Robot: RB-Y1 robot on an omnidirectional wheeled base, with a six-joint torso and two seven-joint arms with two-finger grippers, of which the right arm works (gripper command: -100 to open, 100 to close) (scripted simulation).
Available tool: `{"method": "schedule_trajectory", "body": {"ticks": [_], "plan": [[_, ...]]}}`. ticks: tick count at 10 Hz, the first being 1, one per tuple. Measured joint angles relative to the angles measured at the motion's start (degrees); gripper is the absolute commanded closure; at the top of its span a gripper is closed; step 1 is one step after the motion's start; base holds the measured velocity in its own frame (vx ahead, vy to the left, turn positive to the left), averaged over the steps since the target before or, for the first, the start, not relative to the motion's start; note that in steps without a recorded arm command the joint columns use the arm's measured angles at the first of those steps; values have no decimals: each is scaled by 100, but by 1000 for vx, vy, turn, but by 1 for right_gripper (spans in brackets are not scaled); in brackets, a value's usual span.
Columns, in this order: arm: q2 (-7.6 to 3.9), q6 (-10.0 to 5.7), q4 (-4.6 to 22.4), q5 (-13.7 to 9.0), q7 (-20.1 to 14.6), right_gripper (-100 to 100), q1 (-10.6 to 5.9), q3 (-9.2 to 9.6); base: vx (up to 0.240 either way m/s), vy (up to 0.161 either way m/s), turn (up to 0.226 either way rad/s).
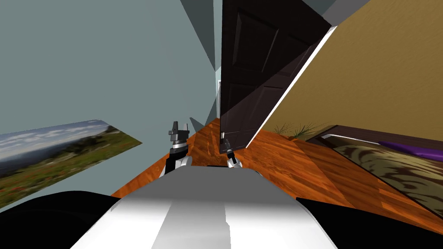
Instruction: Push the door open
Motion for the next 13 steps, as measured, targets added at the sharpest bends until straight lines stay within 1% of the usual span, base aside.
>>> {"method": "schedule_trajectory", "body": {"ticks": [1, 2, 3, 4, 5, 6, 7, 8, 9, 10, 11, 12, 13], "plan": [[4, -4, 6, 1, -3, -100, -1, 1, 60, 27, 10], [-83, -11, 21, -2, -2, -100, -8, -5, 148, 24, 17], [-159, -108, 200, -16, 10, -100, -79, -28, 121, 9, 6], [-191, -176, 307, -25, 16, -100, -139, -44, 55, 1, 1], [-231, -98, 125, -13, 9, -100, -53, -26, 202, 81, 55], [-323, 51, -159, -1, 21, -100, 90, -13, 206, 85, 9], [-367, 65, -134, -6, 24, -100, 71, -22, 141, 39, 6], [-369, 8, -34, -15, 22, -100, 20, -37, 163, 43, 38], [-329, -29, 8, -23, 20, -100, 1, -51, 207, 50, 28], [-238, -104, 161, -37, 11, -100, -79, -73, 187, 42, 17], [-90, -280, 541, -69, 15, -100, -282, -120, 113, 24, -12], [-42, -255, 417, -54, 46, -100, -124, -105, 37, 20, 12], [-39, -164, 302, -45, 51, -100, -70, -92, -4, 10, 0]]}}
